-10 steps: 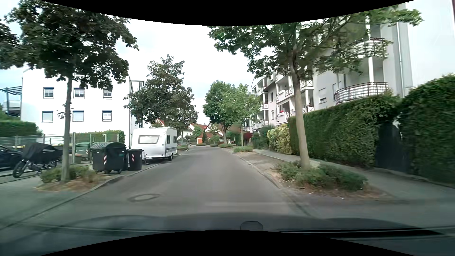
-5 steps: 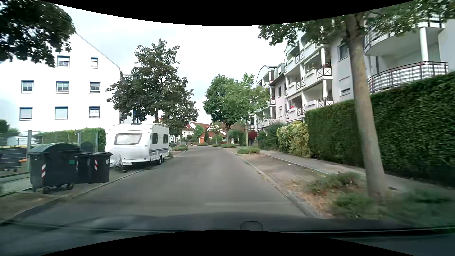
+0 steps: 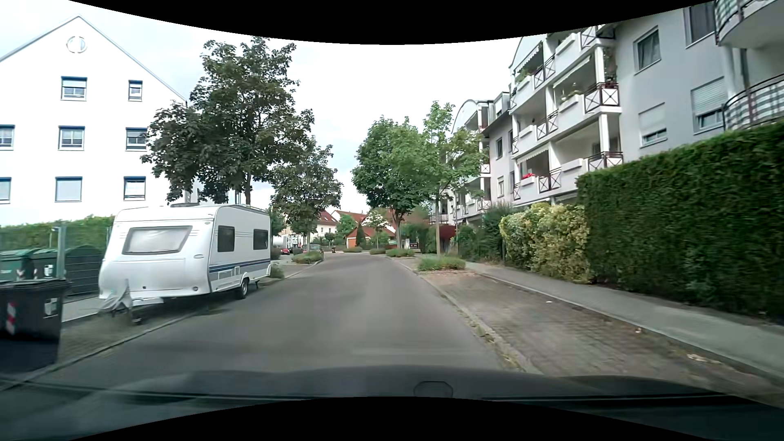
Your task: Follow the waypoints while adhering to traffic rules and regulations
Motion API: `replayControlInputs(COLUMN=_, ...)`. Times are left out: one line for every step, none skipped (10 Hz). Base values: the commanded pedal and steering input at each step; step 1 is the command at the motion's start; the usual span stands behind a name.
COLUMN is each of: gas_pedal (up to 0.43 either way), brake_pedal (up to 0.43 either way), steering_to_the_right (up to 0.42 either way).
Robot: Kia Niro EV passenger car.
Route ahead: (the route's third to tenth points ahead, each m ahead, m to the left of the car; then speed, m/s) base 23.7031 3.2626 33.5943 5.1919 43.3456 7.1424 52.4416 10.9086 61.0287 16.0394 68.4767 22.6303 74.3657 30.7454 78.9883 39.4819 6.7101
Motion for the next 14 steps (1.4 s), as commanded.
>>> replayControlInputs(gas_pedal=0.118, brake_pedal=0.0, steering_to_the_right=-0.029)
replayControlInputs(gas_pedal=0.118, brake_pedal=0.0, steering_to_the_right=-0.029)
replayControlInputs(gas_pedal=0.118, brake_pedal=0.0, steering_to_the_right=-0.028)
replayControlInputs(gas_pedal=0.118, brake_pedal=0.0, steering_to_the_right=-0.027)
replayControlInputs(gas_pedal=0.118, brake_pedal=0.0, steering_to_the_right=-0.027)
replayControlInputs(gas_pedal=0.118, brake_pedal=0.0, steering_to_the_right=-0.028)
replayControlInputs(gas_pedal=0.118, brake_pedal=0.0, steering_to_the_right=-0.028)
replayControlInputs(gas_pedal=0.118, brake_pedal=0.0, steering_to_the_right=-0.028)
replayControlInputs(gas_pedal=0.118, brake_pedal=0.0, steering_to_the_right=-0.028)
replayControlInputs(gas_pedal=0.118, brake_pedal=0.0, steering_to_the_right=-0.028)
replayControlInputs(gas_pedal=0.118, brake_pedal=0.0, steering_to_the_right=-0.027)
replayControlInputs(gas_pedal=0.118, brake_pedal=0.0, steering_to_the_right=-0.026)
replayControlInputs(gas_pedal=0.118, brake_pedal=0.0, steering_to_the_right=-0.026)
replayControlInputs(gas_pedal=0.118, brake_pedal=0.0, steering_to_the_right=-0.026)
